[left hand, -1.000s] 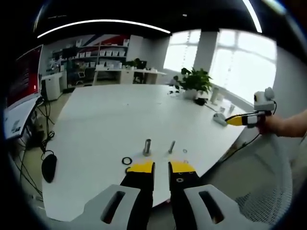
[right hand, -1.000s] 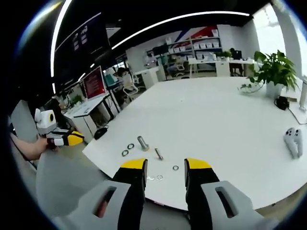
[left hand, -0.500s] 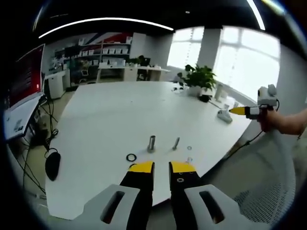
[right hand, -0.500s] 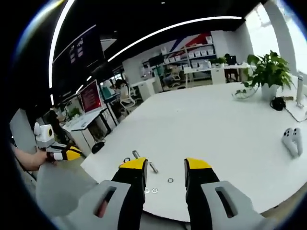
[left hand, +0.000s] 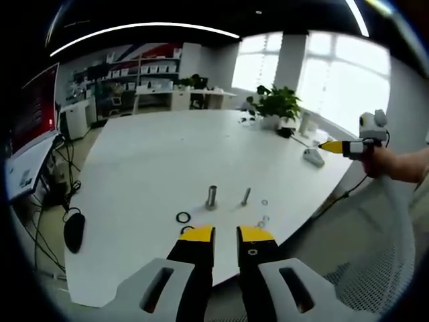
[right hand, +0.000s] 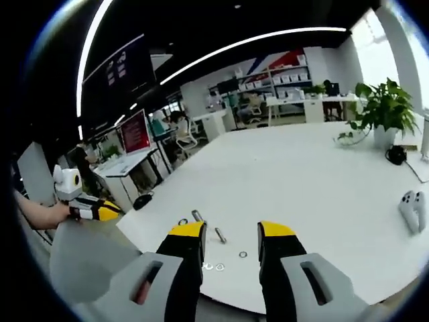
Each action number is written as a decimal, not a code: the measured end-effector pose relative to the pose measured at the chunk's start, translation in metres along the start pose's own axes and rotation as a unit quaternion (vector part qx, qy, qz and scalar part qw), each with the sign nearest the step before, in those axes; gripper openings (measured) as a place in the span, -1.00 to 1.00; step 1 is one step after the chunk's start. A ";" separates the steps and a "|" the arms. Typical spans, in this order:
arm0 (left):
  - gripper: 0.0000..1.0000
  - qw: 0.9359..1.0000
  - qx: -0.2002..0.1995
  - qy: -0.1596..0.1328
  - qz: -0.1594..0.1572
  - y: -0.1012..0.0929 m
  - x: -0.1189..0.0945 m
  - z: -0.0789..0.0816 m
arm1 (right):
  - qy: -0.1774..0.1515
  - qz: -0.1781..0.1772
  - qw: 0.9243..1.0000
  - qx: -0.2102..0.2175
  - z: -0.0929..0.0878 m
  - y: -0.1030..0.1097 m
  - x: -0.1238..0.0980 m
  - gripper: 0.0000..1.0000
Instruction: Place the washer onto the threaded stud by aligning its center hole with the stud, sliding it down to the base, and recovering from edge contact or off-axis alignment until the washer reaches the visible bottom stop.
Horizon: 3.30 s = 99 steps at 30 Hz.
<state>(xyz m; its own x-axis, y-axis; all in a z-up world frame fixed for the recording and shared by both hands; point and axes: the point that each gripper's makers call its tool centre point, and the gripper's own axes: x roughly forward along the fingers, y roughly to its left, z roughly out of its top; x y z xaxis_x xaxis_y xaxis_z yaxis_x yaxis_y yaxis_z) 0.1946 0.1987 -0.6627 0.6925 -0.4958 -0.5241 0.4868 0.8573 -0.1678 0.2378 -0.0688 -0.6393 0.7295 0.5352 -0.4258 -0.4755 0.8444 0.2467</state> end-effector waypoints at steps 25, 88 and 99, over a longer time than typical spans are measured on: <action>-0.80 1.000 -0.001 -0.010 -0.007 -0.003 -0.001 0.002 | 0.058 0.072 0.995 -0.037 -0.024 0.031 0.009 -0.19; -0.76 1.000 -0.003 -0.029 0.007 0.003 -0.003 0.011 | 0.050 0.081 0.995 -0.022 -0.020 0.032 0.009 -0.14; -0.84 0.999 -0.001 -0.037 0.013 0.006 -0.003 0.017 | 0.035 0.066 0.997 -0.019 -0.012 0.025 0.010 -0.17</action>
<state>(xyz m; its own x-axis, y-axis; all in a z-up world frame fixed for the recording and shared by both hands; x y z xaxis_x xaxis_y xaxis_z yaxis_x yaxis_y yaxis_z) 0.2042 0.2027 -0.6481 0.7416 -0.4829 -0.4656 0.4674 0.8699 -0.1576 0.2271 -0.0424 -0.6477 0.6245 0.6374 -0.4514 -0.5840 0.7648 0.2720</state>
